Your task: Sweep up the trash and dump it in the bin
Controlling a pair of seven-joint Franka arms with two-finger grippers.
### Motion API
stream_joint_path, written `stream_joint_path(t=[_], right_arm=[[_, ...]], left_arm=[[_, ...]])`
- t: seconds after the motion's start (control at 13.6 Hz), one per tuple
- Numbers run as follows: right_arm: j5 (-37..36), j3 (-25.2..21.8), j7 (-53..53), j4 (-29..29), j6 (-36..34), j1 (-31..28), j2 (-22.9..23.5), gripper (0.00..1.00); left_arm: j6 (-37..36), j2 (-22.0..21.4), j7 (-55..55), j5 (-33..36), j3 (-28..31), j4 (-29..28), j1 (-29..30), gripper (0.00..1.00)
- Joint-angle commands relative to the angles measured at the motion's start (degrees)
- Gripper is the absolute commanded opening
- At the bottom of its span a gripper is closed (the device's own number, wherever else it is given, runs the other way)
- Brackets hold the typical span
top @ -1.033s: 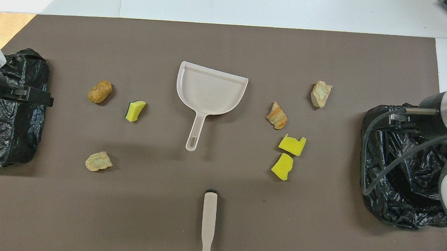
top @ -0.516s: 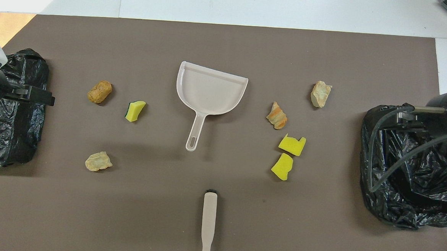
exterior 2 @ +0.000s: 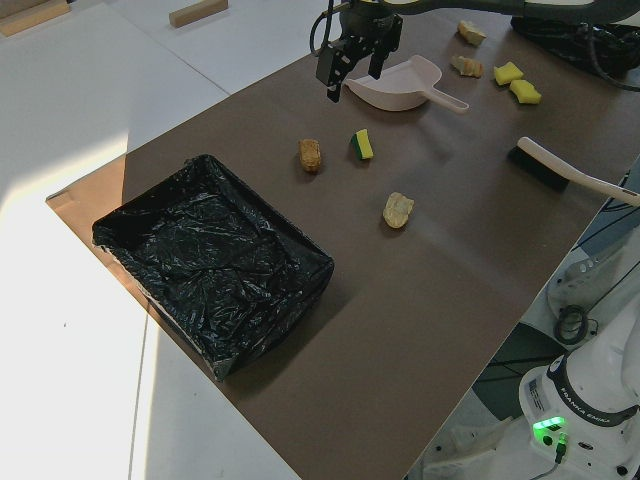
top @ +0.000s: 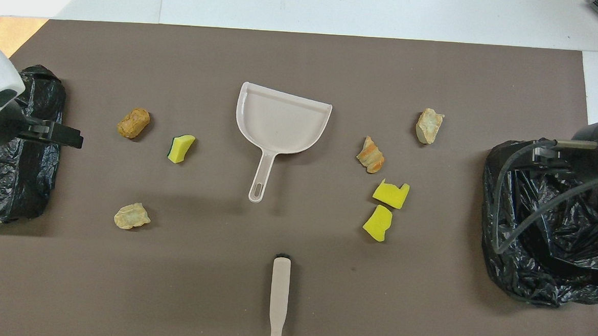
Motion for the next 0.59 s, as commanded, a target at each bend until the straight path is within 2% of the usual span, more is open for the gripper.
stream_joint_path(t=[0.0, 0.15, 0.37, 0.52], right_arm=[[0.8, 0.3, 0.1, -0.2, 1.1, -0.6, 0.1, 1.00], [0.6, 0.3, 2.3, -0.1, 2.1, -0.1, 0.2, 1.00], [0.7, 0.9, 5.9, -0.3, 3.2, 0.0, 0.3, 1.00], [0.5, 1.4, 6.1, 0.2, 4.4, 0.3, 1.4, 1.00]], left_arm=[[8.4, -9.3, -3.2, 1.0, 0.4, -14.3, -3.0, 1.00], [9.2, -12.7, -3.5, 0.9, 0.3, -19.0, -4.6, 1.00], [10.6, -15.1, -3.8, 0.9, 0.3, -24.4, -7.4, 1.00], [13.2, -16.9, -7.2, 0.9, 0.3, -28.4, -11.8, 1.00]])
